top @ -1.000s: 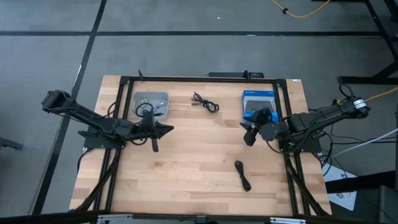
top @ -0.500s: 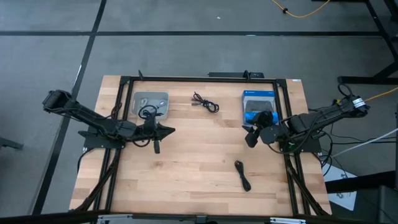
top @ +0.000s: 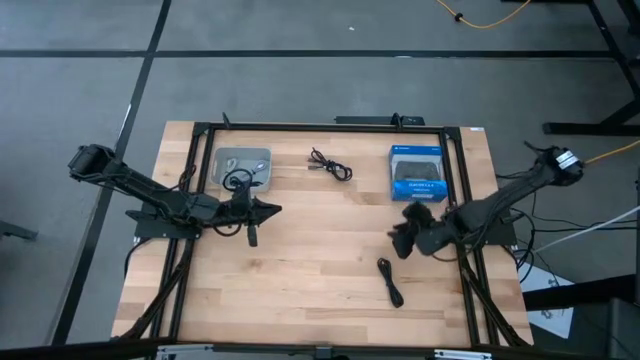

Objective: Pick and place USB-C Cables
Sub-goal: Put the bottom black charger cable into the gray bin

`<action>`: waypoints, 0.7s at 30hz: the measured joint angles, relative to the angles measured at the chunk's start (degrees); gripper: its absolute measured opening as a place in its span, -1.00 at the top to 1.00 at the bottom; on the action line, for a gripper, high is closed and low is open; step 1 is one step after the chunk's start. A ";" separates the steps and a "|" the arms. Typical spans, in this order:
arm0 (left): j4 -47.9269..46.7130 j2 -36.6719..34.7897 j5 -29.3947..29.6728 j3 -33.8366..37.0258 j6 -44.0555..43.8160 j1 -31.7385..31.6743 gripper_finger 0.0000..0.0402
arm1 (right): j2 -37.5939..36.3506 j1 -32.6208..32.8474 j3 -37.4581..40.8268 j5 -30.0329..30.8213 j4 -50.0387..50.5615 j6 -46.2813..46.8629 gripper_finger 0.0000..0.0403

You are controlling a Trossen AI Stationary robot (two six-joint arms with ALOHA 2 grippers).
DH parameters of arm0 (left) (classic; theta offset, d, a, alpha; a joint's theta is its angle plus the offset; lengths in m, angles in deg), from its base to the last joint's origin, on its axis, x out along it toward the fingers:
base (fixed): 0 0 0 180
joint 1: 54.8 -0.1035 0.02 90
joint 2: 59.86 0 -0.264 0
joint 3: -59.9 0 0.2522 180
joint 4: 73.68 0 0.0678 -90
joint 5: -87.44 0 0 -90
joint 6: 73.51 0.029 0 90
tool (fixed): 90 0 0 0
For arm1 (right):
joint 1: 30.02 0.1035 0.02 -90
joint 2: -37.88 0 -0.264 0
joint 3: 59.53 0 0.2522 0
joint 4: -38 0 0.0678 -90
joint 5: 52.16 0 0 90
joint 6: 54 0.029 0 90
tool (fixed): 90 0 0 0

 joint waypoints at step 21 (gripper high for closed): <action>-0.04 0.00 0.07 0.00 0.08 0.00 1.00 | 34.16 12.87 -24.81 -14.87 15.65 19.44 0.21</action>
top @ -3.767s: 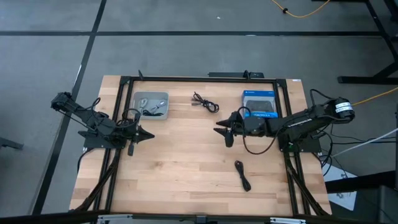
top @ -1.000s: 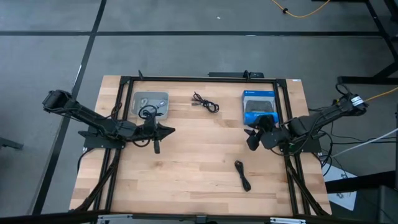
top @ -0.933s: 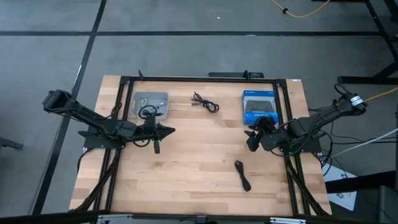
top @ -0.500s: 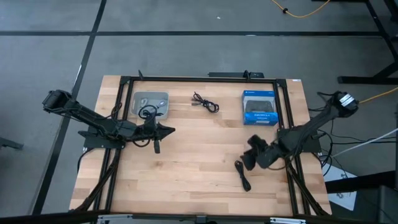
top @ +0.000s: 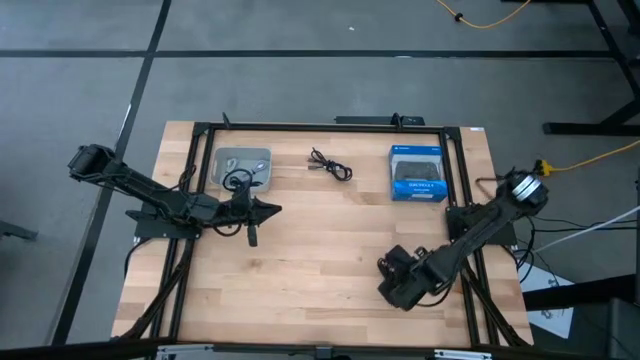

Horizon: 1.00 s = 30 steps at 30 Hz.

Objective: Pick and place USB-C Cables
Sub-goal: Put the bottom black charger cable into the gray bin

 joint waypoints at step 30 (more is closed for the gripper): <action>2.64 -0.02 0.04 0.02 0.02 -0.02 1.00 | 7.08 -13.80 -9.37 24.95 2.92 -28.56 0.72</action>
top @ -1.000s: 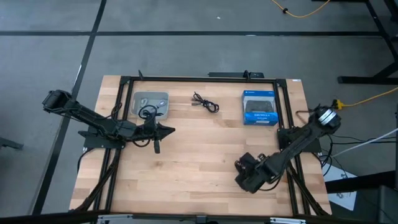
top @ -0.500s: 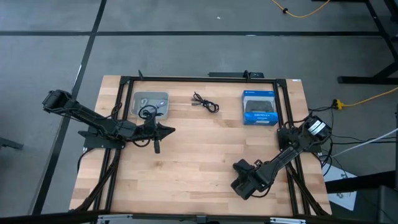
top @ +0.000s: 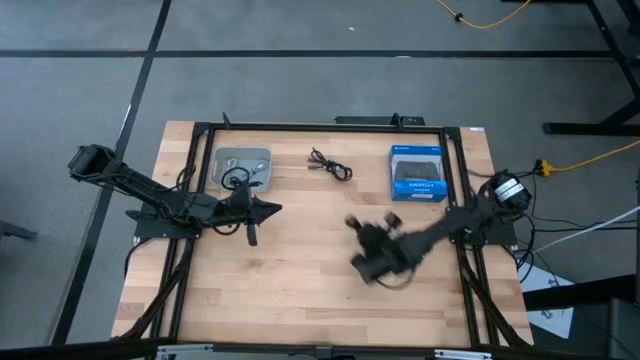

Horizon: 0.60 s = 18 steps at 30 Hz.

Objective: Pick and place USB-C Cables
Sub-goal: Put the bottom black charger cable into the gray bin

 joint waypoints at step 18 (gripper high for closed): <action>-12.87 2.16 -10.03 0.00 -21.60 5.56 1.00 | 6.55 -36.80 -12.13 -37.36 -60.86 -55.04 0.72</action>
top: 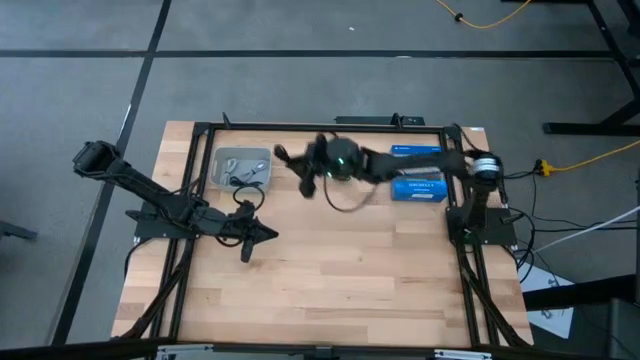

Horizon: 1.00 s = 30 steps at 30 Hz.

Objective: Pick and place USB-C Cables
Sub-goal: Put the bottom black charger cable into the gray bin, then put the black charger cable into the gray bin

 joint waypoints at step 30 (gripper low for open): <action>-0.29 -0.02 0.85 0.00 0.61 0.04 1.00 | 41.73 -5.24 -59.11 -14.23 23.93 -1.39 -0.21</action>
